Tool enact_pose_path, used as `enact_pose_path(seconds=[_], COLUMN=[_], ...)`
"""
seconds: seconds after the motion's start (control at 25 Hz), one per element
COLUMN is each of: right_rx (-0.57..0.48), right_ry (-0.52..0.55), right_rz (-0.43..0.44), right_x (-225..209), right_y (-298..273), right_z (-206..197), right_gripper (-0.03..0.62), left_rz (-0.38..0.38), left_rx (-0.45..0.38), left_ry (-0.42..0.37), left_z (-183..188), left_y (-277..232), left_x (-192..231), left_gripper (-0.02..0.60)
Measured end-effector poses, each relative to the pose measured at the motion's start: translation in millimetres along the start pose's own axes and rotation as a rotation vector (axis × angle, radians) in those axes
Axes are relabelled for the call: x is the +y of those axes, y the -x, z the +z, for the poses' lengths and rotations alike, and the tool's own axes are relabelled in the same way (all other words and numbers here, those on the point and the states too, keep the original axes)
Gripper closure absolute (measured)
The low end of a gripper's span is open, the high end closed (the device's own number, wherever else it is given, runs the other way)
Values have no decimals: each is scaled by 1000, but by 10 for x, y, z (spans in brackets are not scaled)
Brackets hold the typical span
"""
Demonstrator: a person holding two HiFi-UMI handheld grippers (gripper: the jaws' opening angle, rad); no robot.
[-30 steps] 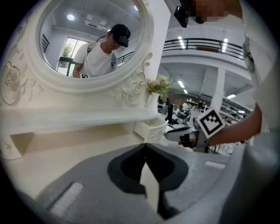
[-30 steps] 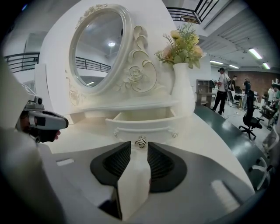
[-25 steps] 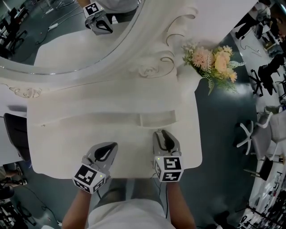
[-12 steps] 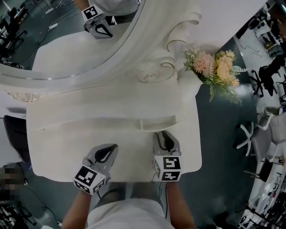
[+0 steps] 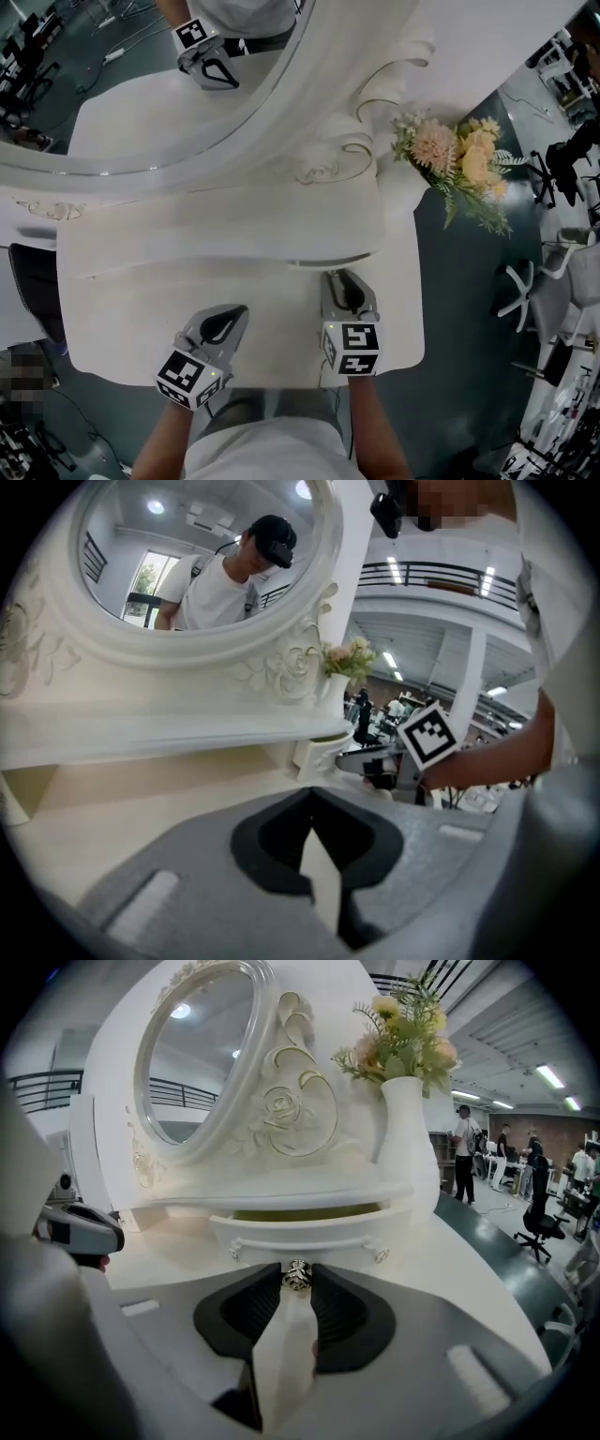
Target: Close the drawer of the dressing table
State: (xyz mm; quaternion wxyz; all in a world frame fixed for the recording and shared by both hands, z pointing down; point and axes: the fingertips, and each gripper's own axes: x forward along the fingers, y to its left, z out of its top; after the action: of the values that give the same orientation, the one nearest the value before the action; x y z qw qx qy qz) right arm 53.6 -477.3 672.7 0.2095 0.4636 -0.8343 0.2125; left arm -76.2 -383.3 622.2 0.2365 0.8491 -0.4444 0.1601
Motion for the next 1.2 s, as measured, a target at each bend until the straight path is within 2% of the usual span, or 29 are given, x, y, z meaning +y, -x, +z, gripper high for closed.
enact_pose_path(seconds=[0.48, 1.2], right_rx=[-30, 6], right_ry=[-8, 11], right_rz=[5, 7], right_x=[-36, 23], right_y=[-242, -62], right_z=[200, 148], right_gripper=[491, 490], left_rz=[18, 26], left_rx=[-2, -28], left_ry=[-1, -11], left_z=[44, 114], left_y=[-9, 142], left_x=[56, 58], left_gripper=[583, 583])
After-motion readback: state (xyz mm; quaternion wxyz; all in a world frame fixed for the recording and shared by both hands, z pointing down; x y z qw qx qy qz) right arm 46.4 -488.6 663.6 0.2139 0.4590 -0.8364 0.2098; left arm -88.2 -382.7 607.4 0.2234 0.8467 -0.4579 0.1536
